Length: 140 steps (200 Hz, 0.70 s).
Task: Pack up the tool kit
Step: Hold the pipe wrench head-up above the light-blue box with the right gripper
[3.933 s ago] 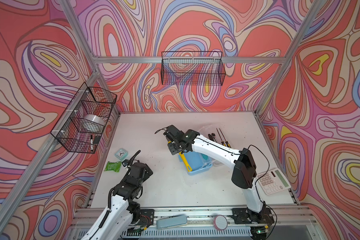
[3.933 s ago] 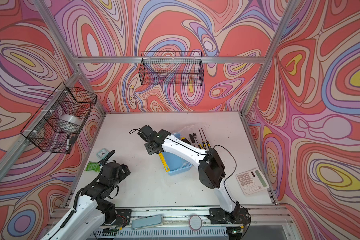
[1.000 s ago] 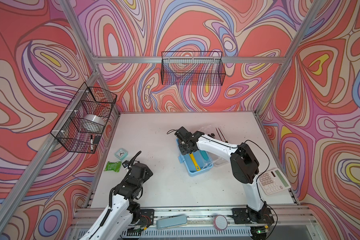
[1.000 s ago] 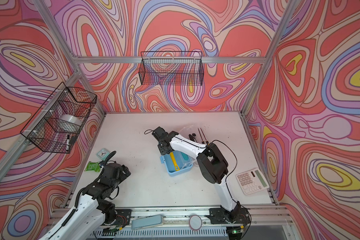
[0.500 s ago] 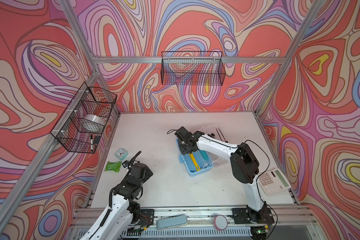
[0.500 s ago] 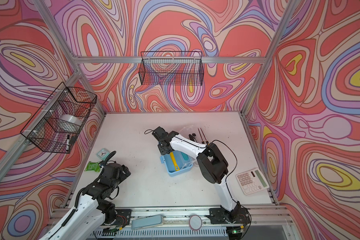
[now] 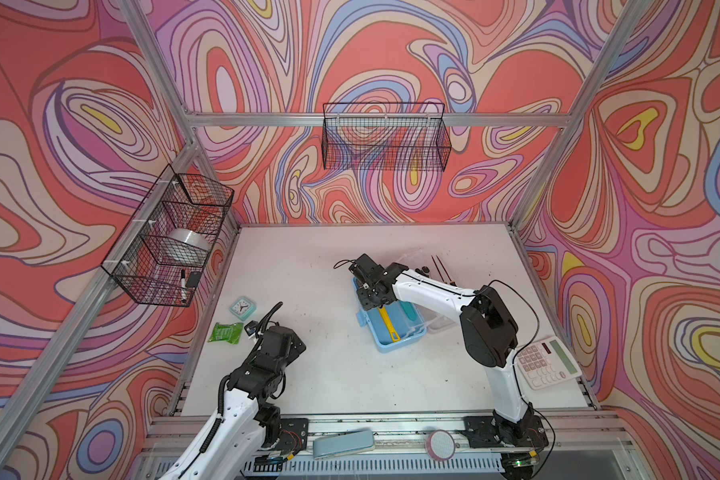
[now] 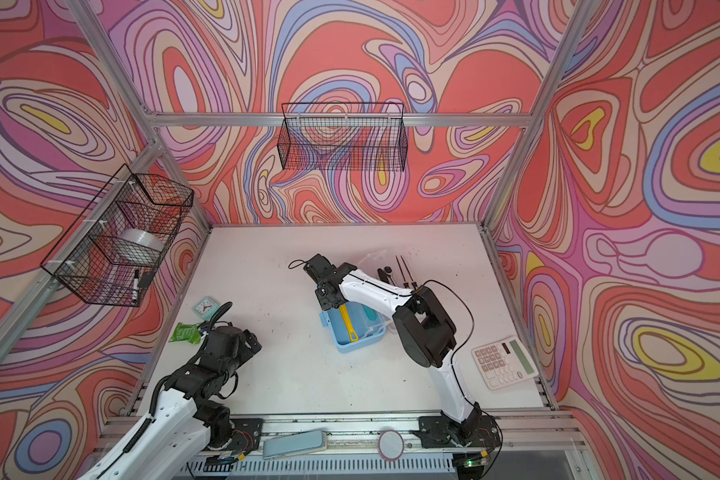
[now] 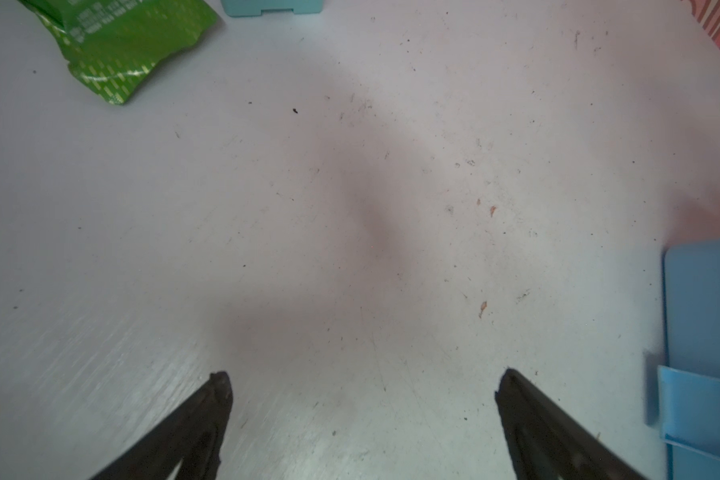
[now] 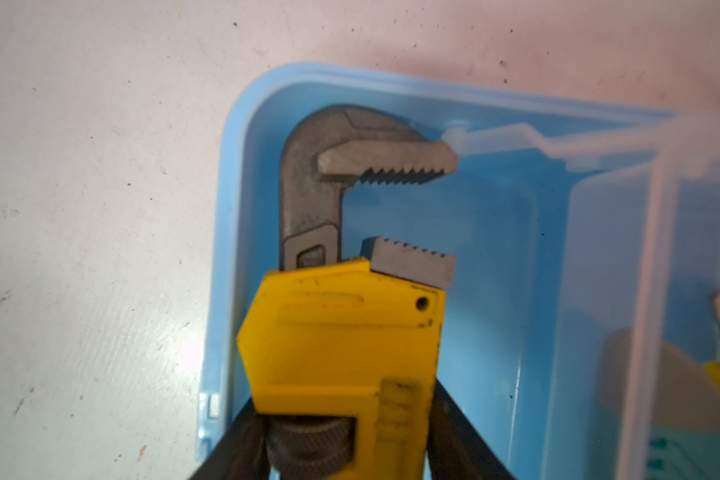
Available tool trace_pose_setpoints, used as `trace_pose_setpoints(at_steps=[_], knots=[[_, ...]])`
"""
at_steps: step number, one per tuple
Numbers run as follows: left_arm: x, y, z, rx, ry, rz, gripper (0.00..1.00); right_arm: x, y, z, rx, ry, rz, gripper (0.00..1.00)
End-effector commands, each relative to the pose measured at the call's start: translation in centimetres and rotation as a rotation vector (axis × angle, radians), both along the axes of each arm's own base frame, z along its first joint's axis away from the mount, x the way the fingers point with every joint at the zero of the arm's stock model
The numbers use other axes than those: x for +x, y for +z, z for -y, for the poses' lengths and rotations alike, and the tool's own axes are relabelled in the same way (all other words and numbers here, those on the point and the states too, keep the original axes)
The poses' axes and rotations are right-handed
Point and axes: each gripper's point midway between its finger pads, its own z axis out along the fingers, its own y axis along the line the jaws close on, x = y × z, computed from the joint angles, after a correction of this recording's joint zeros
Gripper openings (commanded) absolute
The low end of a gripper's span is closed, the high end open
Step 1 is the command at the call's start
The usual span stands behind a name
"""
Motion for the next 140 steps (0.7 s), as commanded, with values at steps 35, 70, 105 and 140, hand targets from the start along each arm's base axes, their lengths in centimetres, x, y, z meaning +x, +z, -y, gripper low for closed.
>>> trace_pose_setpoints(at_steps=[35,70,105,140], knots=[[-0.6,-0.6,-0.7,0.013,0.030,-0.023,1.00,1.1,-0.5,-0.5,0.020,-0.013,0.034,0.00],[-0.8,-0.6,-0.8,0.017,0.032,-0.026,1.00,0.9,-0.4,-0.9,0.045,-0.023,0.017,0.00],[-0.7,-0.5,-0.8,0.015,0.035,-0.016,1.00,0.8,1.6,-0.9,0.060,-0.028,0.020,0.00],[-0.8,-0.7,-0.7,0.009,0.031,-0.022,1.00,0.8,1.4,-1.1,0.070,-0.042,0.013,0.00]])
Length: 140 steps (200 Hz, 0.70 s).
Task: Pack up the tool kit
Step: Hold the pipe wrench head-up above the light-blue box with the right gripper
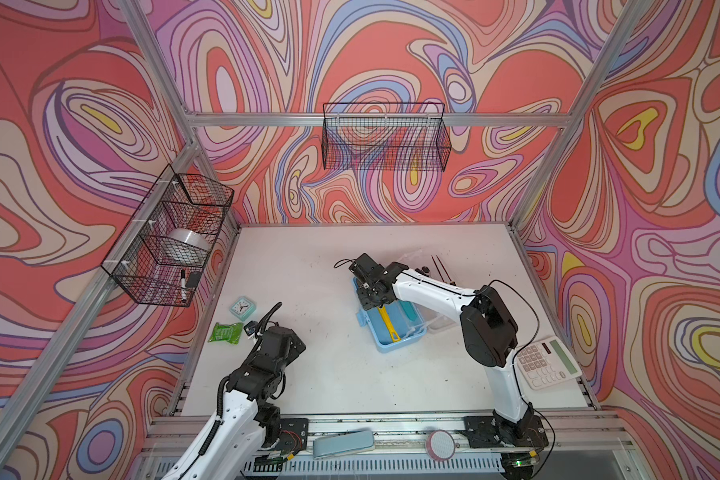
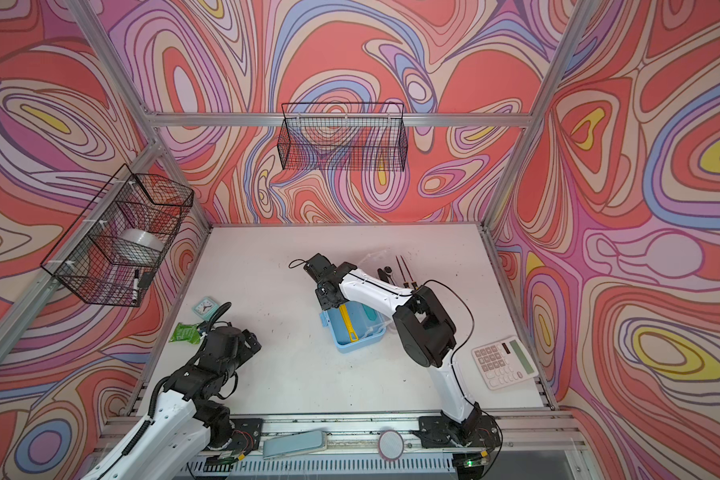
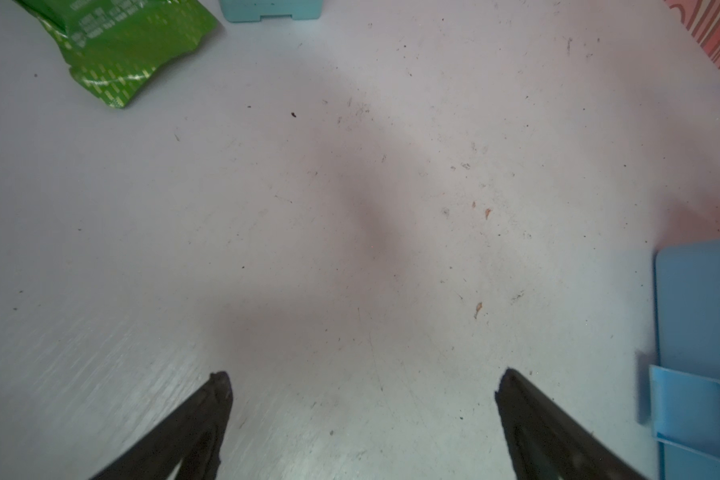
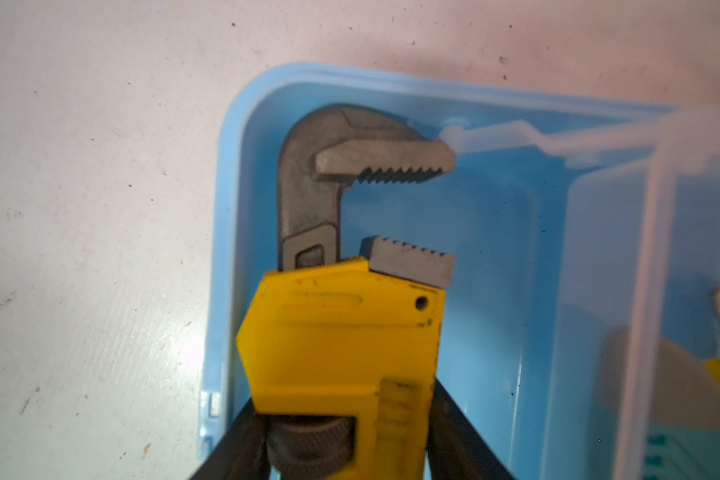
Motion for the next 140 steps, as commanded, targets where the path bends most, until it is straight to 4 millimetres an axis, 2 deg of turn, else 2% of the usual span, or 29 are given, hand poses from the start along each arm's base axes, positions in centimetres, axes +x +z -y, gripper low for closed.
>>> trace_pose_setpoints(at_steps=[1,22,58,140], knots=[[-0.8,-1.0,-0.7,0.013,0.029,-0.034,1.00,0.9,1.2,-1.0,0.061,-0.030,0.025,0.00],[-0.8,-0.9,-0.8,0.018,0.031,-0.032,1.00,1.1,1.9,-1.2,0.071,-0.027,0.035,0.00],[-0.7,-0.8,-0.6,0.006,0.030,-0.023,1.00,1.6,4.3,-0.9,0.067,-0.019,0.084,0.00],[-0.3,-0.6,0.0,-0.012,0.008,-0.016,1.00,1.9,7.3,-0.9,0.084,-0.007,0.131,0.00]])
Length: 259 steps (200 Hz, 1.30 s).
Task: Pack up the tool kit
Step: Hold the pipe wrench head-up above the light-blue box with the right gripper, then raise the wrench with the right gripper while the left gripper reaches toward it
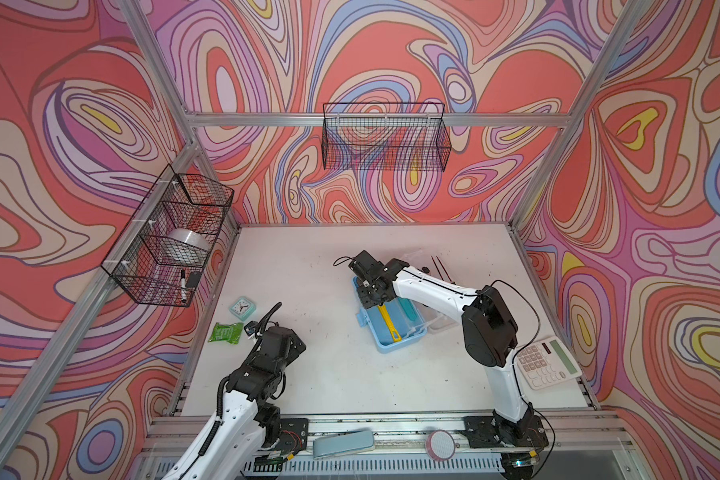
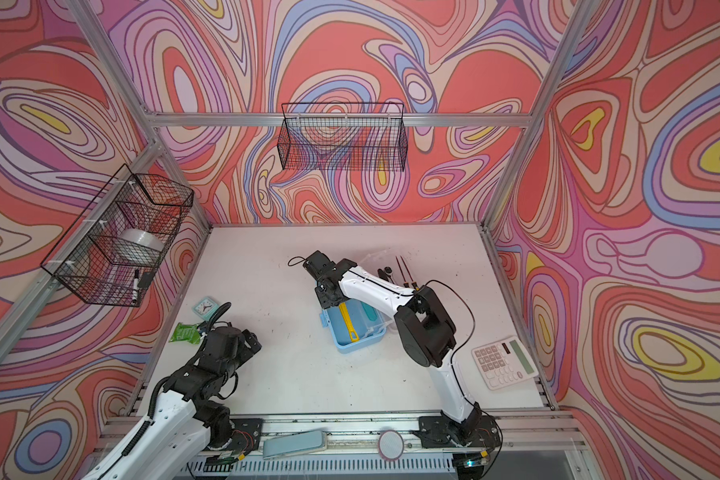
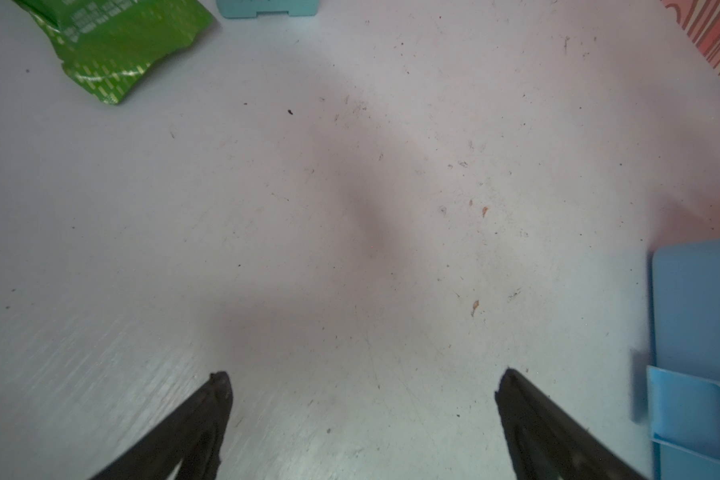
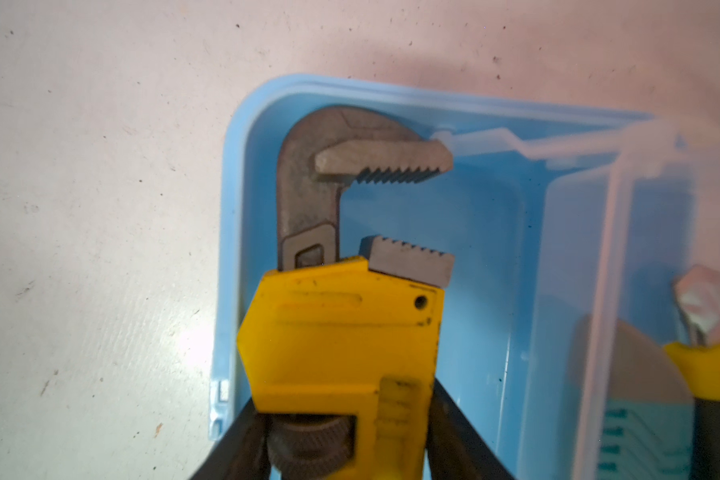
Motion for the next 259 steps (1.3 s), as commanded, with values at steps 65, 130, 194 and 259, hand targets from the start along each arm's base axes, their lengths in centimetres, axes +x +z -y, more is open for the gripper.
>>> trace_pose_setpoints(at_steps=[65,130,194,259], knots=[[0.3,-0.4,0.6,-0.028,-0.021,-0.005,1.00,1.7,8.0,-0.9,0.127,-0.010,0.168,0.00],[1.2,-0.1,1.9,-0.052,-0.086,-0.008,1.00,1.6,8.6,-1.2,0.145,-0.002,0.175,0.00],[2.1,0.4,4.1,-0.095,-0.215,0.024,1.00,0.9,10.2,-3.8,0.237,0.038,0.181,0.00],[2.9,2.0,7.5,-0.182,-0.404,0.117,0.98,0.5,12.2,-5.8,0.354,0.069,0.171,0.00]])
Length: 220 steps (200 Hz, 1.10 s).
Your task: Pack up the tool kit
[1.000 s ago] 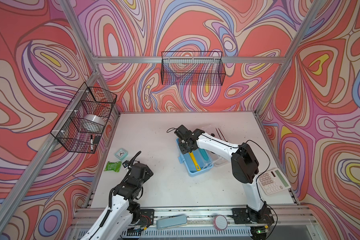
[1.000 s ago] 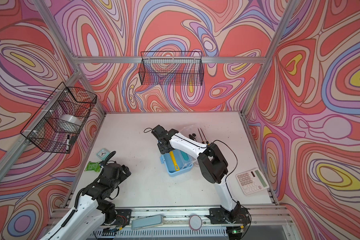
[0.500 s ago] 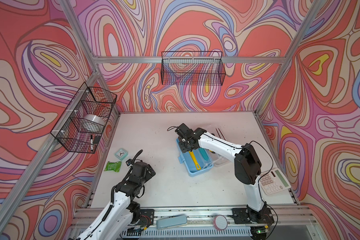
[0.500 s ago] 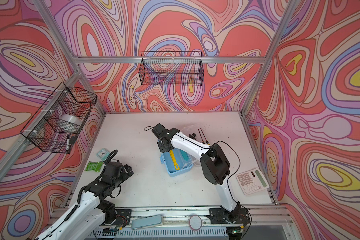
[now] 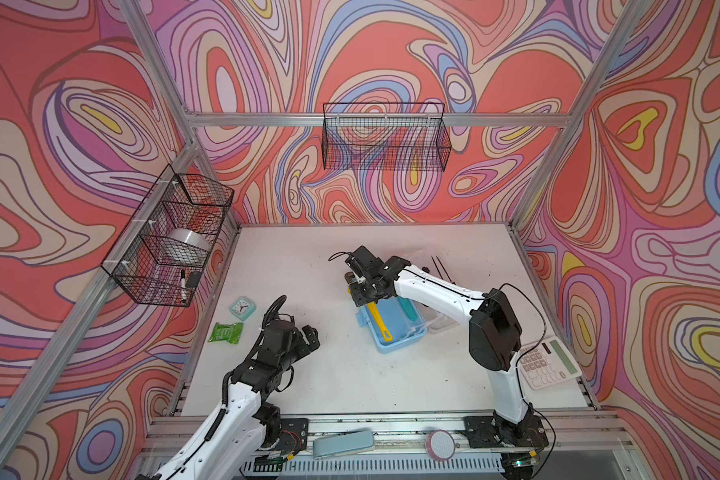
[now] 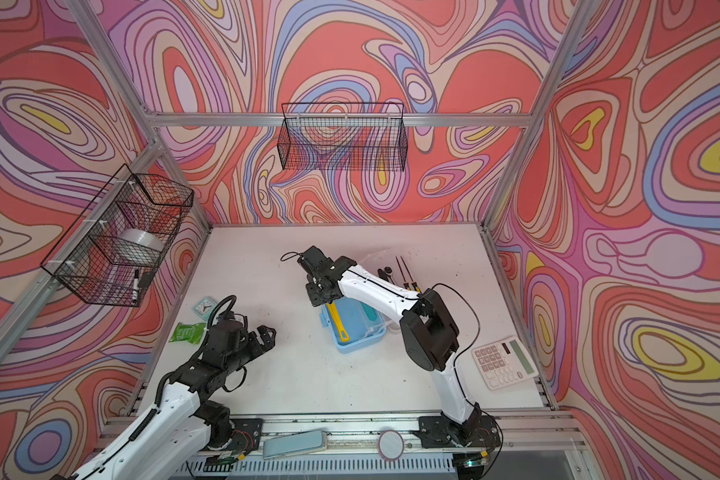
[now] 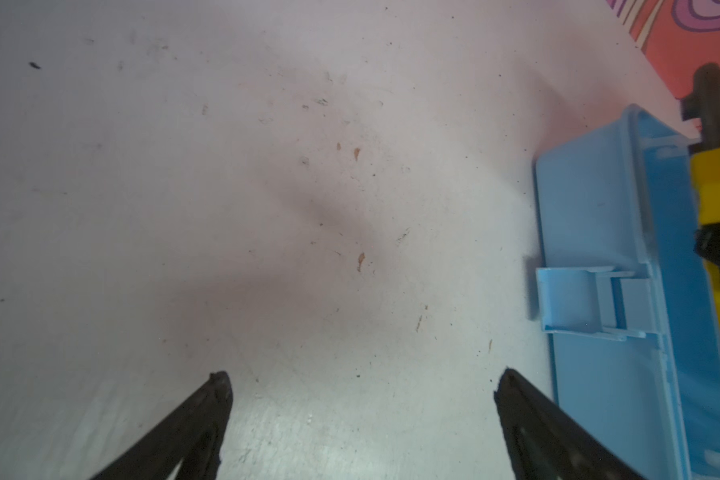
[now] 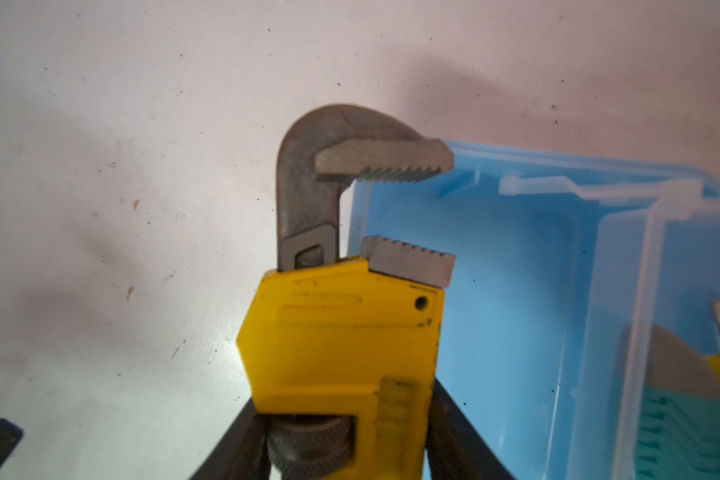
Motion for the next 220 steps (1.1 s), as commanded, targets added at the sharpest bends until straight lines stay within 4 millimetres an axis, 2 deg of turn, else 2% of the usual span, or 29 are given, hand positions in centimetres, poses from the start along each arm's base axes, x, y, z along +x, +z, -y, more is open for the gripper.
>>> trace_pose_setpoints(at_steps=[1,33,73,103,170,201,220], knots=[[0.6,1.0,1.5,-0.047,-0.086,0.060,0.98,1.5,8.6,-2.0,0.198,-0.005,0.159,0.00],[0.7,1.6,2.5,-0.080,-0.132,0.085,0.97,0.9,8.2,-2.5,0.257,0.008,0.140,0.00],[0.6,2.7,4.9,-0.215,-0.214,0.148,0.91,0.7,9.8,-4.1,0.396,0.046,0.127,0.00],[0.0,3.4,5.5,-0.261,-0.245,0.190,0.89,0.7,10.9,-4.9,0.517,0.068,0.105,0.00],[-0.1,7.9,6.9,-0.359,-0.332,0.378,0.88,0.0,13.8,-7.7,0.802,0.147,0.044,0.00],[0.5,8.6,8.1,-0.413,-0.375,0.398,0.87,-0.2,15.6,-8.2,0.912,0.175,0.030,0.00],[0.9,9.0,8.7,-0.441,-0.398,0.409,0.85,-0.5,15.9,-8.5,0.962,0.190,0.009,0.00]])
